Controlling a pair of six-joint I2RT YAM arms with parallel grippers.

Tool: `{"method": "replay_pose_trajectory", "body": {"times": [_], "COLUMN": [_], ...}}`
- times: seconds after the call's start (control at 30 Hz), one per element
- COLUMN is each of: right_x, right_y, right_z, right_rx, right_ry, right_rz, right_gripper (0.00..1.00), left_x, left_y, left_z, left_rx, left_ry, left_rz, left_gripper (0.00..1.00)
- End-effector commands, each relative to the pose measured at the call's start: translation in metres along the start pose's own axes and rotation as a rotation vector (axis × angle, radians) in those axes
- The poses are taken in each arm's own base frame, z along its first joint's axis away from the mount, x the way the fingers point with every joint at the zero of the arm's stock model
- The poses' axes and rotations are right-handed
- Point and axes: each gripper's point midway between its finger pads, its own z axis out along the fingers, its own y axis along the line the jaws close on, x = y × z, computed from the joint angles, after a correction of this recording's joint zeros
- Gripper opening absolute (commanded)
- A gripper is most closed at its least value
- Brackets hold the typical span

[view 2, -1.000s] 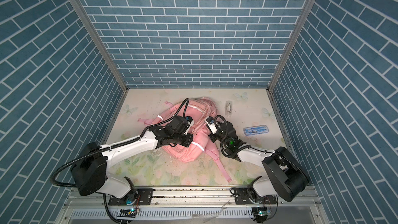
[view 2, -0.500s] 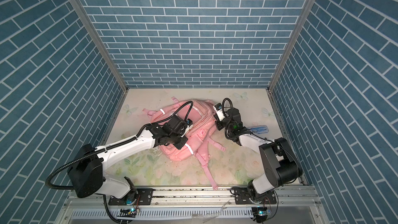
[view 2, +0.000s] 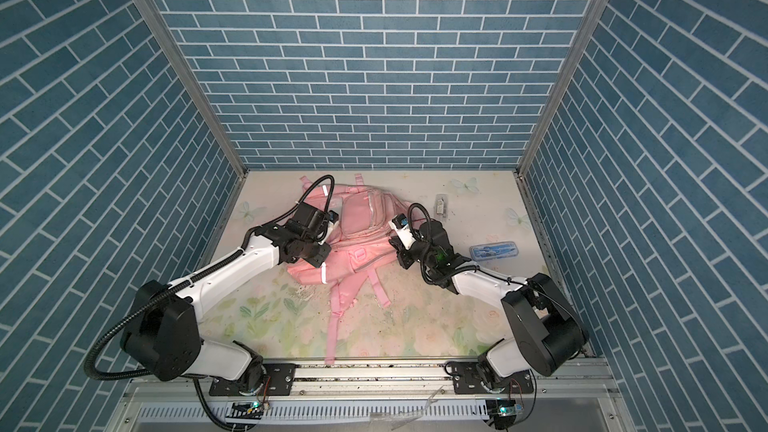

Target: Pack the student bag

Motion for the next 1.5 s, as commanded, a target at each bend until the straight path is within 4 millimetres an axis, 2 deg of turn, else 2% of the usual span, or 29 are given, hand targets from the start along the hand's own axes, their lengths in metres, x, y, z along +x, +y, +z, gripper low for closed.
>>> {"method": "replay_pose_trajectory", "body": {"times": [0.0,0.13,0.27,0.37,0.47,0.57,0.87,1.13,1.27,1.37,1.47], "right_x": [-0.013,-0.01,-0.006,-0.004,-0.002,0.0,0.0,0.001,0.003,0.004,0.001], "right_y": [0.007,0.008,0.012,0.016,0.022,0.026,0.031,0.032,0.032,0.03,0.027], "right_z": [0.003,0.005,0.004,0.003,0.003,0.003,0.001,0.002,0.006,0.008,0.008], "right_rx": [0.0,0.008,-0.001,-0.013,-0.028,-0.039,-0.053,-0.061,-0.069,-0.058,-0.039], "right_ry": [-0.042,-0.027,-0.024,-0.032,-0.036,-0.033,-0.036,-0.029,-0.015,-0.01,-0.016], "right_rz": [0.012,0.01,0.009,0.007,0.006,0.003,-0.011,-0.013,-0.015,-0.016,-0.008], "right_gripper": [0.0,0.0,0.0,0.0,0.0,0.0,0.0,0.0,0.0,0.0,0.0], "left_x": [-0.025,-0.029,-0.036,-0.029,-0.022,-0.022,-0.035,-0.042,-0.05,-0.047,-0.046], "left_y": [-0.019,-0.049,-0.067,-0.077,-0.087,-0.096,-0.113,-0.097,-0.101,-0.108,-0.108], "left_z": [-0.026,-0.047,-0.07,-0.071,-0.065,-0.056,-0.031,-0.006,0.005,0.02,0.026], "left_rx": [0.145,0.363,0.534,0.636,0.704,0.716,0.716,0.602,0.584,0.585,0.624], "left_ry": [-0.141,-0.303,-0.47,-0.509,-0.522,-0.517,-0.522,-0.588,-0.605,-0.564,-0.55], "left_rz": [-0.319,-0.709,-1.04,-1.275,-1.423,-1.5,-1.543,-1.579,-1.553,-1.558,-1.551], "left_gripper": [0.39,0.49,0.51,0.52,0.53,0.54,0.55,0.55,0.55,0.48,0.23]}}
